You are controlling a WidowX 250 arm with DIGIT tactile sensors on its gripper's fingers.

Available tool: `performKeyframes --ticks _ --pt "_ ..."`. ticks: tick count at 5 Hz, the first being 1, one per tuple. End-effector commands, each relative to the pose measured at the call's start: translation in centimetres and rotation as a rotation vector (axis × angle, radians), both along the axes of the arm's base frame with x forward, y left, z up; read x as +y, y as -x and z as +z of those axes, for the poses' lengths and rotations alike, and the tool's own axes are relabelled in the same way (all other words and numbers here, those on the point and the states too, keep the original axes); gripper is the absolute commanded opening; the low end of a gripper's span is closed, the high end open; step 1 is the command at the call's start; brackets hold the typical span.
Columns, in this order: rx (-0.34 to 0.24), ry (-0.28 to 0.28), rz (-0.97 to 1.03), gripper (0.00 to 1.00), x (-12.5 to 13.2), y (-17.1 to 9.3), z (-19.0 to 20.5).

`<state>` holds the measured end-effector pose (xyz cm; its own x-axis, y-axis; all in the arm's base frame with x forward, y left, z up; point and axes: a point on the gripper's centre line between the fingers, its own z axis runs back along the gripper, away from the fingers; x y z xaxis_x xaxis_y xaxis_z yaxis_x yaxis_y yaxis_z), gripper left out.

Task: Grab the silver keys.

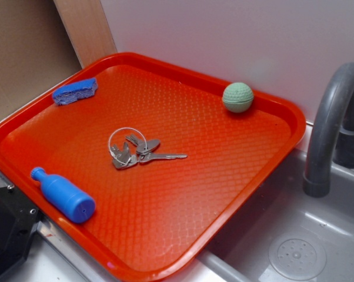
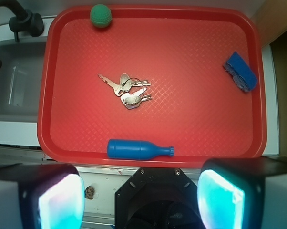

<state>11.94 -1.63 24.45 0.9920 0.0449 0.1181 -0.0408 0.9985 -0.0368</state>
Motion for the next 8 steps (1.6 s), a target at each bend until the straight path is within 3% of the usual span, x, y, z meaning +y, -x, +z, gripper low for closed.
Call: performKeyframes --ticks 1,2,3,4,5,6,7,8 --pt "0.0 0.0 0.0 1.0 0.0 0.0 0.0" --pt "0.061 0.076 0.023 1.0 3.4 -5.0 -3.9" --pt "0.079 0.08 0.019 1.0 4.4 -10.0 -7.1" --pt "0.121 0.129 -0.071 1.0 4.9 -15.0 -12.4" --pt "0.207 0.202 -0.243 1.0 2.5 -16.1 -15.9" --pt "0.25 0.216 -0.304 1.0 1.1 -15.3 -17.5" --pt "0.275 0.26 -0.351 1.0 1.0 -13.4 -18.2" --pt "0.261 0.267 -0.386 1.0 0.3 -9.2 -17.2"
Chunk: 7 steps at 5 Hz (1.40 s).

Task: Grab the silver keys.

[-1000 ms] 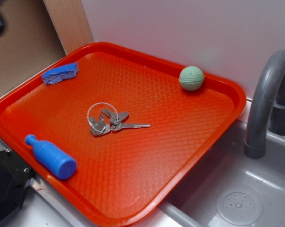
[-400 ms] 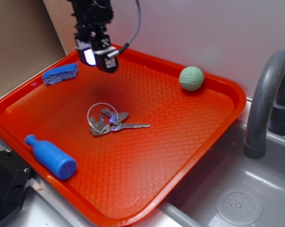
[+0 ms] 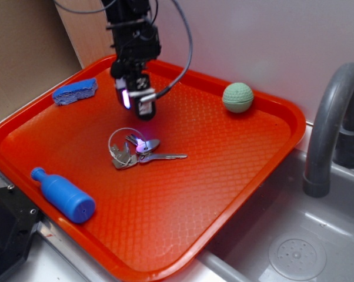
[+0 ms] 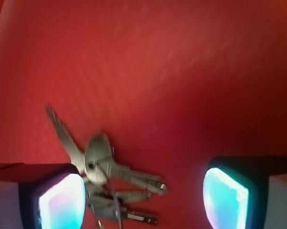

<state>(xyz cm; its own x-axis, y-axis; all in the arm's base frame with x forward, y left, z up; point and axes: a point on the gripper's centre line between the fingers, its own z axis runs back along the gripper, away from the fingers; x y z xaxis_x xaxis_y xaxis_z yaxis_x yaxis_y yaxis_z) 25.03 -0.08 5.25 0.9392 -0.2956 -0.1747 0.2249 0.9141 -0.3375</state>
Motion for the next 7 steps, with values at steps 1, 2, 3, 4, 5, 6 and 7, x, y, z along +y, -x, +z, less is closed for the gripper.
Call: performKeyframes --ticks 1,2,3,4,5,6,7 --pt "-0.038 -0.02 -0.051 1.0 -1.6 5.1 0.2" --pt "-0.05 -0.023 -0.064 1.0 -3.3 5.7 -1.5" --pt "-0.086 -0.027 -0.054 1.0 -4.2 6.3 -1.5" --pt "-0.106 -0.022 -0.046 1.0 -4.8 6.7 -0.9" --pt "-0.131 -0.034 -0.001 1.0 -4.0 6.3 0.2" --pt "-0.166 -0.079 0.065 1.0 -2.8 4.9 0.6" --pt "-0.191 -0.153 0.122 1.0 -1.5 3.6 0.4"
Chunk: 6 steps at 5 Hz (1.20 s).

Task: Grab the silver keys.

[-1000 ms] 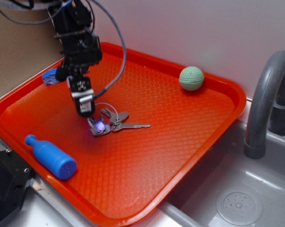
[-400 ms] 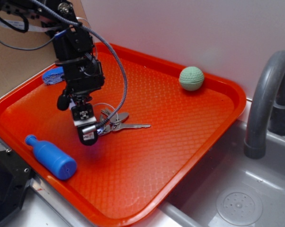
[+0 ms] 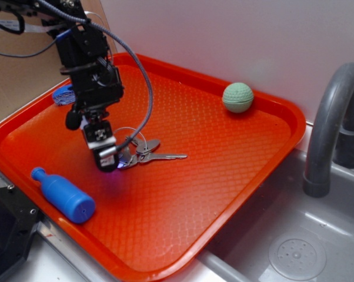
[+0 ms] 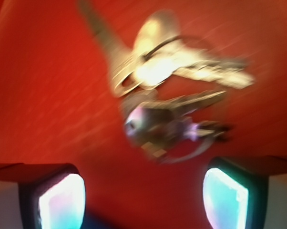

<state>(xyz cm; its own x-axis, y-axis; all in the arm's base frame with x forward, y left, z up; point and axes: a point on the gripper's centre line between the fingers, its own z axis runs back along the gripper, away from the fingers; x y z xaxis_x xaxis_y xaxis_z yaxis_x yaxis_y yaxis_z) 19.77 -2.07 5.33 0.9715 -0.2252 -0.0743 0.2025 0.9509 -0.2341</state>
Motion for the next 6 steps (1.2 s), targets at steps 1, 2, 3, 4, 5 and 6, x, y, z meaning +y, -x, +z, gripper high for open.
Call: performKeyframes --ticks 1,2,3,4,5,6 --pt "-0.062 -0.048 0.052 1.0 0.3 -2.5 -0.1" --pt "-0.031 -0.011 0.007 1.0 -0.7 -2.7 -0.9" --pt "-0.019 0.003 -0.01 0.83 -1.6 -2.8 -1.4" --pt "-0.025 0.004 0.002 0.0 -2.1 -3.1 -1.6" --pt "-0.038 -0.017 0.006 0.0 -2.1 -3.4 -1.8" --pt "-0.047 -0.036 0.015 0.0 -2.0 -3.7 -1.8"
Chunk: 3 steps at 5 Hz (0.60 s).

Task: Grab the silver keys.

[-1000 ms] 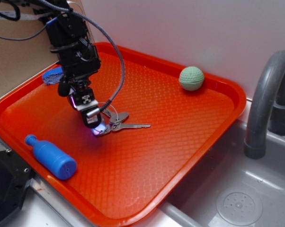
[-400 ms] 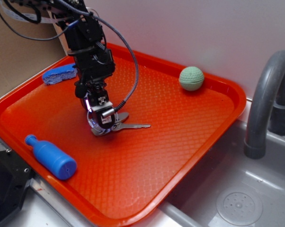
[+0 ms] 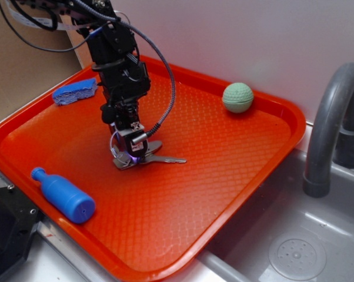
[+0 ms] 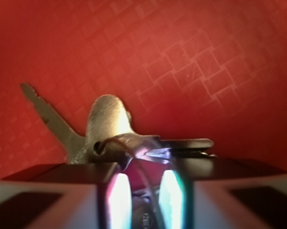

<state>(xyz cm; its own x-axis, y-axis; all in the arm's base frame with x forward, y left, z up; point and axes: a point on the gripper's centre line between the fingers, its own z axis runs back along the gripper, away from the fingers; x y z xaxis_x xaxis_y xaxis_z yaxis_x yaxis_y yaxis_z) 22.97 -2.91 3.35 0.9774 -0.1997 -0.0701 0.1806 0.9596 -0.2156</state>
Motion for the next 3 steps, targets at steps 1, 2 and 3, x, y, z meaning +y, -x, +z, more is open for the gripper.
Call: performKeyframes --ticks 1,2,3 --pt "-0.074 -0.067 0.023 0.0 0.1 -0.8 2.5" --pt "-0.165 -0.083 0.157 0.0 3.8 -2.3 7.5" --pt "-0.307 -0.142 0.323 0.0 7.7 -3.4 12.9"
